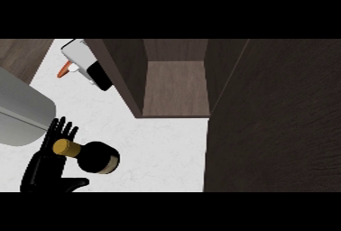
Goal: Pick up the wine, place it into the cabinet and close the cabinet
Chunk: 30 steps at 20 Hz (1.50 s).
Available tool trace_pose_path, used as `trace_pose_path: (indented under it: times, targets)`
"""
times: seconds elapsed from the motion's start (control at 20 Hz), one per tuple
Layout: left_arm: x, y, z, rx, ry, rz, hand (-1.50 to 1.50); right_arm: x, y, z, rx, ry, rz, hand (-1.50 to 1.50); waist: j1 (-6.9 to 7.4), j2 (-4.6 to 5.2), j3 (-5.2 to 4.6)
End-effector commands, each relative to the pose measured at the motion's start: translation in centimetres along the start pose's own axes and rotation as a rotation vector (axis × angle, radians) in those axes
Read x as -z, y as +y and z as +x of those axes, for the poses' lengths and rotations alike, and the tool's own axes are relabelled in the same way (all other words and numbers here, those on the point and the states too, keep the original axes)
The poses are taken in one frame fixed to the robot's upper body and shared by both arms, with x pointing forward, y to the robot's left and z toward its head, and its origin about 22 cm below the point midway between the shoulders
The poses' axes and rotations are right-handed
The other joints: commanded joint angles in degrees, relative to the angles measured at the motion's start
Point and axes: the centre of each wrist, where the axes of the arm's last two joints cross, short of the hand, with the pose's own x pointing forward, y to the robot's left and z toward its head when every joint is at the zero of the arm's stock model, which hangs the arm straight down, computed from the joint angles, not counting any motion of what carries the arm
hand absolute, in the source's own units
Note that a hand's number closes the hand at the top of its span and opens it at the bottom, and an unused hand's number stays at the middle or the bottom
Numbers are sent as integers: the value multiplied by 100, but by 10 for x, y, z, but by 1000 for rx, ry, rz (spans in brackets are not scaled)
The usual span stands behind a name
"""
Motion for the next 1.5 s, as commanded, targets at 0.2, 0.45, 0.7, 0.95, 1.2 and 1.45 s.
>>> trace_pose_path:
  times: [0.2,0.45,0.7,0.95,1.2,1.45]
  targets:
    - [9,-10,-33,2,19,-4,-150,-23,8,23,40,-76,35,-150,-6,5,-2]
    - [6,1,-35,-24,36,-15,-150,-17,10,33,33,-80,31,-150,21,3,-3]
    - [-1,7,-48,-25,58,-33,-150,-24,8,33,25,-65,37,-150,4,2,-2]
    - [1,-10,-55,-59,17,-15,-150,-17,10,37,32,-76,26,-150,25,0,-2]
    - [17,2,-57,-135,15,-52,150,-19,13,22,36,-64,33,-150,5,5,-2]
    - [20,-22,-67,-101,3,-152,150,-17,19,27,39,-72,14,-150,6,3,-3]
